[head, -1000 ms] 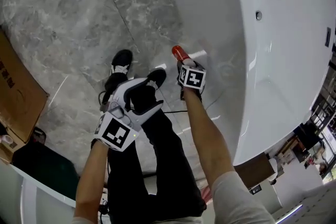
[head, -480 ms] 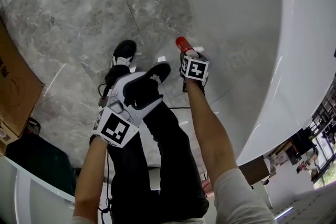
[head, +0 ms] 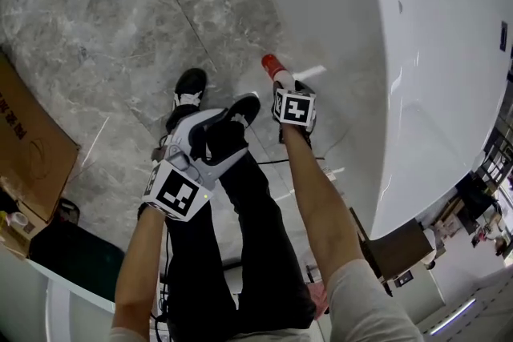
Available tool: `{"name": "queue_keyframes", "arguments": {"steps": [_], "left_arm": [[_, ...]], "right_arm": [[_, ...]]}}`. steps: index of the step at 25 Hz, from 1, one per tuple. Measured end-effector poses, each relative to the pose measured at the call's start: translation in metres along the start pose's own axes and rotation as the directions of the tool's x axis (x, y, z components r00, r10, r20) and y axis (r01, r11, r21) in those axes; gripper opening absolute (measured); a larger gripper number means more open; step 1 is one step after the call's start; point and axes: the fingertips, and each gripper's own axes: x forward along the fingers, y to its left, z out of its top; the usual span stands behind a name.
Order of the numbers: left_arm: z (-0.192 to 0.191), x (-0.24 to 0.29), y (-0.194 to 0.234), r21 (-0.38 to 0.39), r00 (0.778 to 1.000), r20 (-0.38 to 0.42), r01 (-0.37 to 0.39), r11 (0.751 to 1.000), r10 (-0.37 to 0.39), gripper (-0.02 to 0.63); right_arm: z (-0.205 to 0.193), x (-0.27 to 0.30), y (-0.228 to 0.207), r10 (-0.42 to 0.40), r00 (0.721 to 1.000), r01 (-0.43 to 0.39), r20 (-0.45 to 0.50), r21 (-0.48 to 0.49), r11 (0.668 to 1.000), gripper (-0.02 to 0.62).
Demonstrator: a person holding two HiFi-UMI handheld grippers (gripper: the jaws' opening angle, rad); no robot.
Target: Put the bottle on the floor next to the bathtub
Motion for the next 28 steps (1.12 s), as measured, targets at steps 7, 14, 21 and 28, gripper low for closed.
{"name": "queue_keyframes", "arguments": {"steps": [7,14,21,28], "left_arm": [[0.024,-0.007,-0.012,0.115,0.996,-0.04,0.079,0.99,-0.074,0.348],[0.05,-0.019,-0.023,0.203,0.982,-0.11,0.174,0.964,-0.154,0.348],[0.089,-0.026,-0.045,0.231,0.965,-0.134,0.252,0.94,-0.226,0.349],[0.128,-0.038,-0.082,0.243,0.931,-0.166,0.358,0.902,-0.325,0.348]], "right_arm": [[0.003,-0.054,0.0,0.006,0.999,-0.01,0.048,0.08,0.997,0.235],[0.005,-0.113,0.009,0.007,0.994,-0.029,0.108,0.196,0.98,0.235],[-0.01,-0.192,0.026,0.0,0.985,-0.043,0.172,0.247,0.968,0.235],[-0.022,-0.296,0.029,-0.08,0.954,-0.063,0.289,0.456,0.888,0.235]]}}
